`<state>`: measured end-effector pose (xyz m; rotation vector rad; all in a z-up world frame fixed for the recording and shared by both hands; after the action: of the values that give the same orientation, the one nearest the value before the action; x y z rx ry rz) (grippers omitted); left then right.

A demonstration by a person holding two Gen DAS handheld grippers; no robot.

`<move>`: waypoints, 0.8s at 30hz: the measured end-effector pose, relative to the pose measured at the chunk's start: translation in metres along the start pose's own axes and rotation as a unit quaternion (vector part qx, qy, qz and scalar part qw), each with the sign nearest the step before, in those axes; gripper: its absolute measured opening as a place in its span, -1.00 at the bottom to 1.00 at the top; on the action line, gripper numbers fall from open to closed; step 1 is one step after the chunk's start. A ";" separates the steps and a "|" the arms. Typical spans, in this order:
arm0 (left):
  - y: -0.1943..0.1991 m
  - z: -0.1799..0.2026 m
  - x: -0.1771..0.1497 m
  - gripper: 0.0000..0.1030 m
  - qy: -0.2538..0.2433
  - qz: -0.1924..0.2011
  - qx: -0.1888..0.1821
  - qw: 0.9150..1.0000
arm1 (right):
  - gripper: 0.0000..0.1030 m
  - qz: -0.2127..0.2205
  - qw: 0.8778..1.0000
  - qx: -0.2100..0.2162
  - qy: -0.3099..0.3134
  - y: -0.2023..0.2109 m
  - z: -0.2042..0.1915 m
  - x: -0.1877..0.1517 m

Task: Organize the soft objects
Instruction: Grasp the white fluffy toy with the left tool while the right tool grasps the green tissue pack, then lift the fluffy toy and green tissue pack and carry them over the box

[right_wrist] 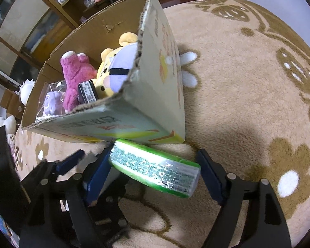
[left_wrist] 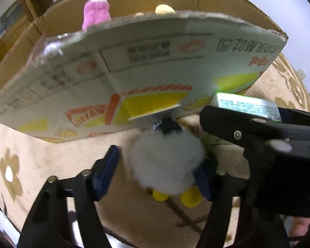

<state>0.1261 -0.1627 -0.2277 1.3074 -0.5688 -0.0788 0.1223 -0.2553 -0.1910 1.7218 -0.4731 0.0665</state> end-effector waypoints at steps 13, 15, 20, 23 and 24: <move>0.015 -0.008 -0.009 -0.39 0.004 0.013 0.010 1.000 | 0.62 0.020 0.999 -0.024 0.026 0.009 -0.002 -0.006; 0.024 -0.009 -0.010 -0.39 0.010 0.025 0.012 1.000 | 0.62 0.026 0.999 -0.022 0.027 0.014 -0.001 -0.008; 0.051 -0.019 -0.015 -0.39 0.027 0.058 0.021 0.998 | 0.61 0.039 0.999 -0.012 0.021 0.031 0.004 -0.009; 0.068 -0.024 -0.019 -0.39 0.031 0.080 0.028 0.996 | 0.61 0.048 0.999 -0.006 0.023 0.041 0.002 -0.011; 0.077 -0.026 -0.020 -0.39 0.031 0.087 0.030 0.995 | 0.61 0.052 0.998 -0.005 0.025 0.045 0.002 -0.013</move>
<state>0.1003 -0.1112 -0.1669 1.3087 -0.6338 0.1228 0.0949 -0.2591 -0.1532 1.6822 -0.5256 0.1806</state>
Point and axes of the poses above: each gripper's, at about its wrist camera, not at the fingertips, and y roughly against the way its jaws point, z to its right, x to its top, the point moved 5 cm from there along -y, roughly the way its jaws point, and after that the axes turned 8 degrees about -x, right-handed, at the moved point
